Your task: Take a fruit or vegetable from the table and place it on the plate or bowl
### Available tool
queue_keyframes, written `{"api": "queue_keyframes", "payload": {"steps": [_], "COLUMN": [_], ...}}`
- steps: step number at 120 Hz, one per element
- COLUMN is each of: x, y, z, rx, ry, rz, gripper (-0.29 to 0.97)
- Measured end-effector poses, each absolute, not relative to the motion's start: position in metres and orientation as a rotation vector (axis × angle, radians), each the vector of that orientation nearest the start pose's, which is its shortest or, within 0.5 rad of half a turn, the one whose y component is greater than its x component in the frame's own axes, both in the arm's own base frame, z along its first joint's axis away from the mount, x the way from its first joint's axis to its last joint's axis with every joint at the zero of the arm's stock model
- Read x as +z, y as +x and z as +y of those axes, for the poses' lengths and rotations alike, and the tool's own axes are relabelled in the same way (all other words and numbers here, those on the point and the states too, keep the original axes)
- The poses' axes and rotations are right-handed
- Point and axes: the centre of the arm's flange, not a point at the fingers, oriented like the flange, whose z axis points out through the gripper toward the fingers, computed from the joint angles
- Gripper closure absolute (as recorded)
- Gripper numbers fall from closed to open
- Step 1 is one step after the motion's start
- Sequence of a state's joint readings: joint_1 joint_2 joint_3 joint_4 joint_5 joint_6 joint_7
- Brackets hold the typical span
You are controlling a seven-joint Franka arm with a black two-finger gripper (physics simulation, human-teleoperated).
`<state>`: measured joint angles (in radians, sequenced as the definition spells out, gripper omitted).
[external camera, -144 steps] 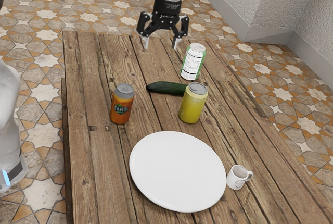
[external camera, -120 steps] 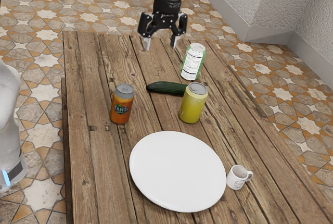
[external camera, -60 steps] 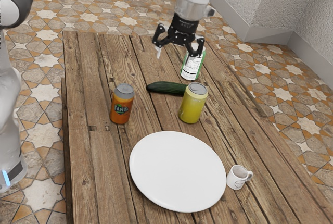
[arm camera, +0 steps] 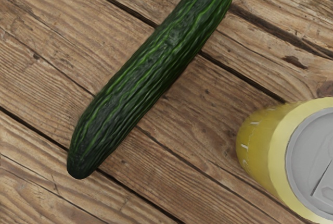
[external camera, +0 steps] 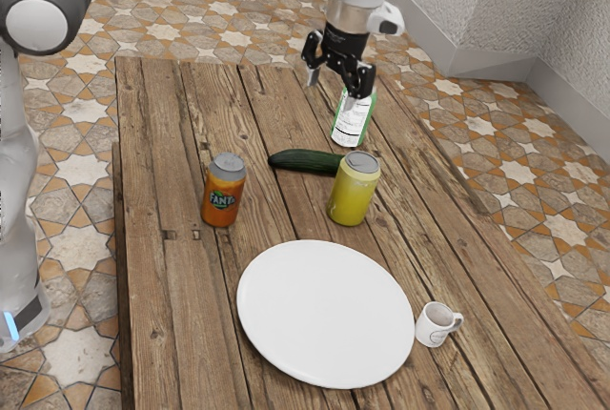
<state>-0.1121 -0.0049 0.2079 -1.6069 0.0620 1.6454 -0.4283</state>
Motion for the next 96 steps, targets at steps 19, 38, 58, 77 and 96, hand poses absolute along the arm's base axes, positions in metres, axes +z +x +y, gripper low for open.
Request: {"api": "queue_keyframes", "payload": {"steps": [19,38,58,77,96], "x": [0.575,0.569,0.548,0.516,0.510], "y": [0.558,0.556,0.564,0.592,0.595], "z": [0.094,0.128,0.157,0.103,0.099], "rx": [-0.028,-0.053,-0.033,-0.056,-0.135], "ry": [-3.039,-3.057,-3.065,-3.099,-3.110], "rz": [-0.601,-0.461,-0.331,-0.033,0.089], "gripper": [0.00,0.00,0.00,0.00,0.00]}}
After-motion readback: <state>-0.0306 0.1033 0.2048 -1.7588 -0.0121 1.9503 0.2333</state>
